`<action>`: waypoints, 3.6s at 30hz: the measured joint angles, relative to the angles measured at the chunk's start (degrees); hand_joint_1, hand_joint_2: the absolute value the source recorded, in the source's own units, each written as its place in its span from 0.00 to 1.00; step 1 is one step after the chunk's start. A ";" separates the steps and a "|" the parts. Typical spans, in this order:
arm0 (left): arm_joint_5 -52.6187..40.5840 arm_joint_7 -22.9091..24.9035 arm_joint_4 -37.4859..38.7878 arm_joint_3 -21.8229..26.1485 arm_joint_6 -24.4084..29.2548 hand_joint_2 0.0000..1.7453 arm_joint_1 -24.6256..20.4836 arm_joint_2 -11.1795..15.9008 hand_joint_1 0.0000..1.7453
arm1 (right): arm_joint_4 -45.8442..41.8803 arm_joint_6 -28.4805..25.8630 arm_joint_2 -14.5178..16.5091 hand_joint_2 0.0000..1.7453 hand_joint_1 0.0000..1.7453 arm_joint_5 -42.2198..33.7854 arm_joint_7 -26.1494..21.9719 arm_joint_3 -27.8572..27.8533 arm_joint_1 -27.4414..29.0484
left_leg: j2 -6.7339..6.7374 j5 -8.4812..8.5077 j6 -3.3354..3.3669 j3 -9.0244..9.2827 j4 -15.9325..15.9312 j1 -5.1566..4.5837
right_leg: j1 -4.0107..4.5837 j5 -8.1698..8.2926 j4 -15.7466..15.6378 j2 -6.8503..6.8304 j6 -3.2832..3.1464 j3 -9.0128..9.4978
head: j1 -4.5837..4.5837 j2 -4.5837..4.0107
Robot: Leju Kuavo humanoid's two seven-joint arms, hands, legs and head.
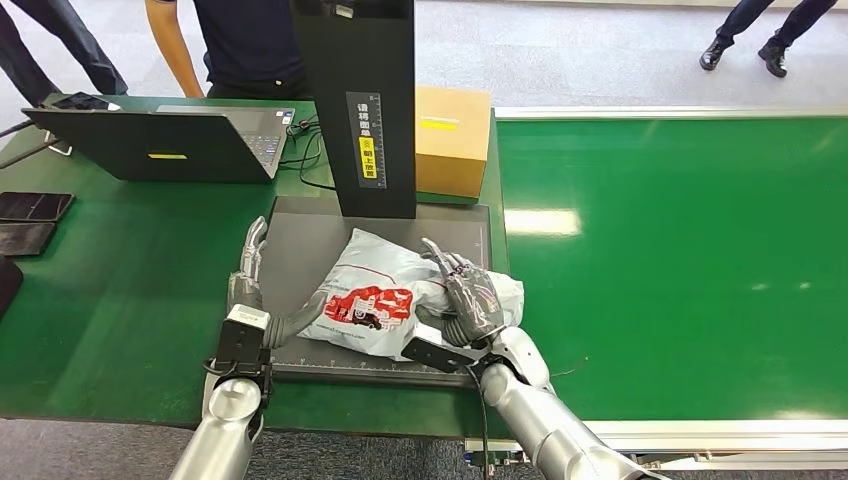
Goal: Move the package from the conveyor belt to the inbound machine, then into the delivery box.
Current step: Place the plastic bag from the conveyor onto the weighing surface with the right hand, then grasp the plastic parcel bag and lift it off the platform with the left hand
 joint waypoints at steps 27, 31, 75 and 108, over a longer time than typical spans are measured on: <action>2.61 -0.01 0.46 -1.40 1.94 1.00 0.03 1.41 0.00 | -22.18 7.08 -1.38 1.00 0.00 -16.27 -6.31 -1.12 8.78 | 0.00 0.00 0.00 -0.02 0.00 0.00 | 0.00 -0.01 0.00 0.00 0.00 -0.04 | 0.00 0.00; 2.89 -0.01 0.48 -1.50 2.28 1.00 0.05 1.72 0.00 | -25.72 7.93 -2.03 1.00 0.00 -18.09 -6.29 -1.86 10.36 | 0.00 0.00 0.00 -0.02 0.00 0.00 | 0.00 -0.01 0.00 0.00 0.00 -0.04 | 0.01 0.00; -8.04 2.72 -5.62 -0.99 -7.16 1.00 3.63 2.55 0.00 | -51.12 14.95 -4.46 1.00 0.00 -16.36 -3.31 -9.20 27.20 | 0.00 -0.01 0.00 -0.01 0.00 0.00 | 0.00 -0.01 0.00 -0.01 0.00 -0.03 | 0.00 0.00; -16.53 8.22 4.64 -13.79 -27.22 1.00 -9.30 8.34 0.00 | -51.12 17.48 -4.44 1.00 0.00 -17.37 -3.73 -11.50 26.88 | 0.00 0.00 0.00 -0.01 0.00 0.00 | -0.01 -0.01 0.01 -0.01 0.00 -0.02 | 0.01 0.00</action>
